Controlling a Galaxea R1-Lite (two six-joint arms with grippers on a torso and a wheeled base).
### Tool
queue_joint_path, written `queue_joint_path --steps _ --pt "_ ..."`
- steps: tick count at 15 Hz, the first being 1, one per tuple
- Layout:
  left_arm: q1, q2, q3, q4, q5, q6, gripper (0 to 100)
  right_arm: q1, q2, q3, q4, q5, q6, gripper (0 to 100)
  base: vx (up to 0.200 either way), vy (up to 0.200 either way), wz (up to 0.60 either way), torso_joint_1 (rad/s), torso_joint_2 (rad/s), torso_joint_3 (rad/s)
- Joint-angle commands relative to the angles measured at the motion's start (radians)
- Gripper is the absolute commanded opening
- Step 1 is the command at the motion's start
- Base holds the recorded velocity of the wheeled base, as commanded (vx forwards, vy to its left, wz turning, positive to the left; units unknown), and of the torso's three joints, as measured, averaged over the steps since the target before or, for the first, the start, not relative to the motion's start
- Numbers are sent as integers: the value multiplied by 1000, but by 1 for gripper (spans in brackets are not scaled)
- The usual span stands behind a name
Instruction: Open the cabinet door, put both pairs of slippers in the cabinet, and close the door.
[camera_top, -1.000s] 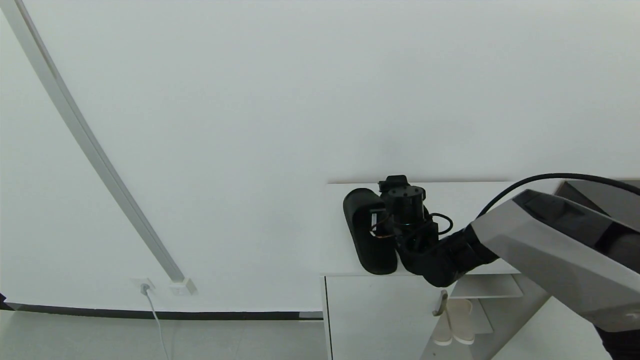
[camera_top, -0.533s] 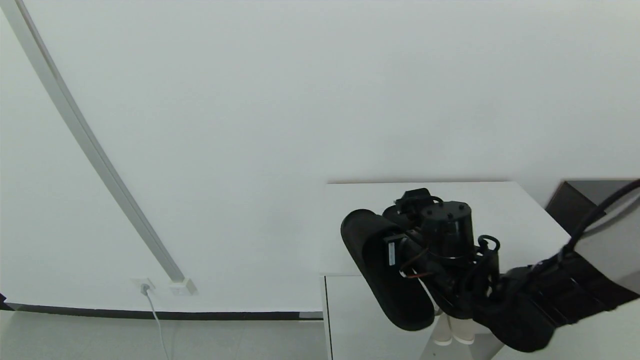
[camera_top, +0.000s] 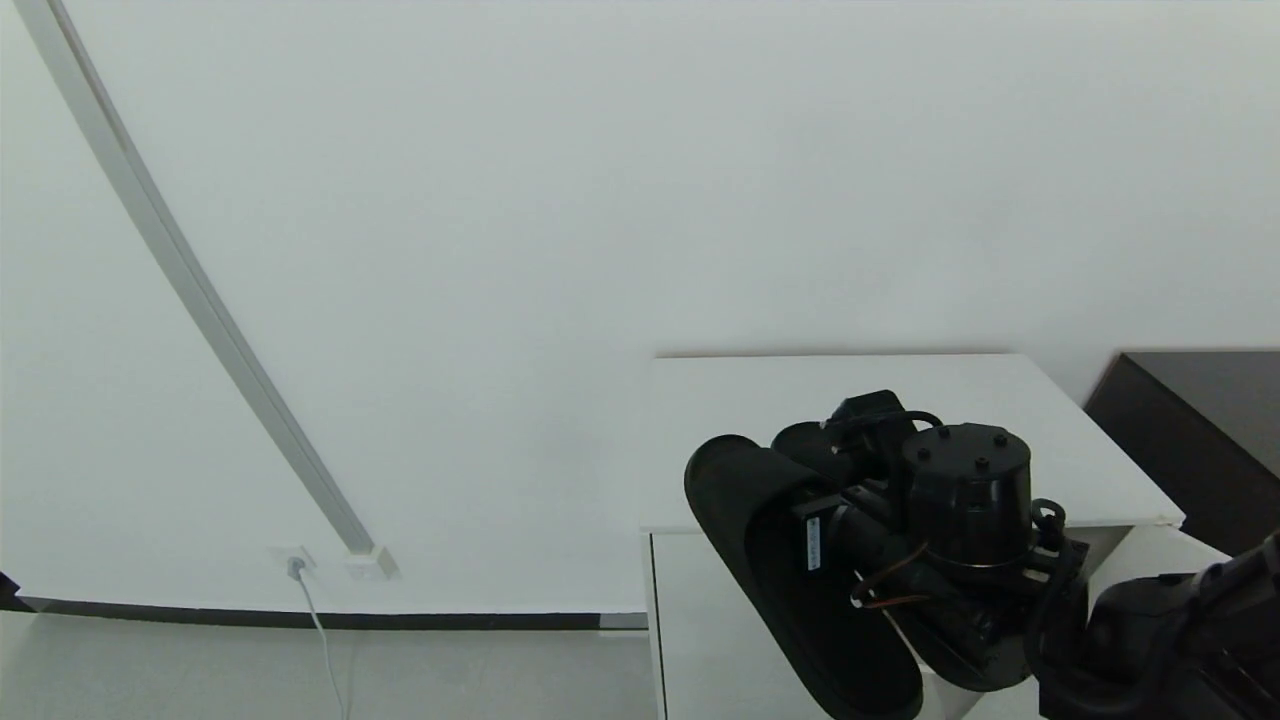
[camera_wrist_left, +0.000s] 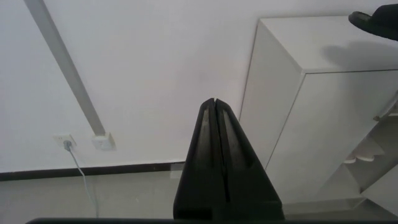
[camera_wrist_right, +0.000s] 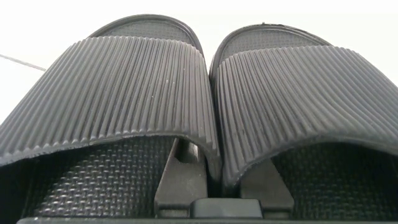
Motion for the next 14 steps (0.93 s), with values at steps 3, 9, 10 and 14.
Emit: queue_joint_path --steps 3,9,10,14 --pt "0 2 0 0 -1 0 0 9 -7 6 -2 -2 -1 0 -200 0 0 -10 -1 5" --pt "0 0 0 0 1 -3 0 13 -7 12 -2 -7 -3 0 -100 0 0 0 2 1" --pt "0 0 0 0 1 -3 0 13 -7 12 -2 -7 -3 0 0 0 0 0 0 0" --pt "0 2 0 0 1 -4 0 23 -5 28 -28 -7 -7 0 0 0 0 0 0 0"
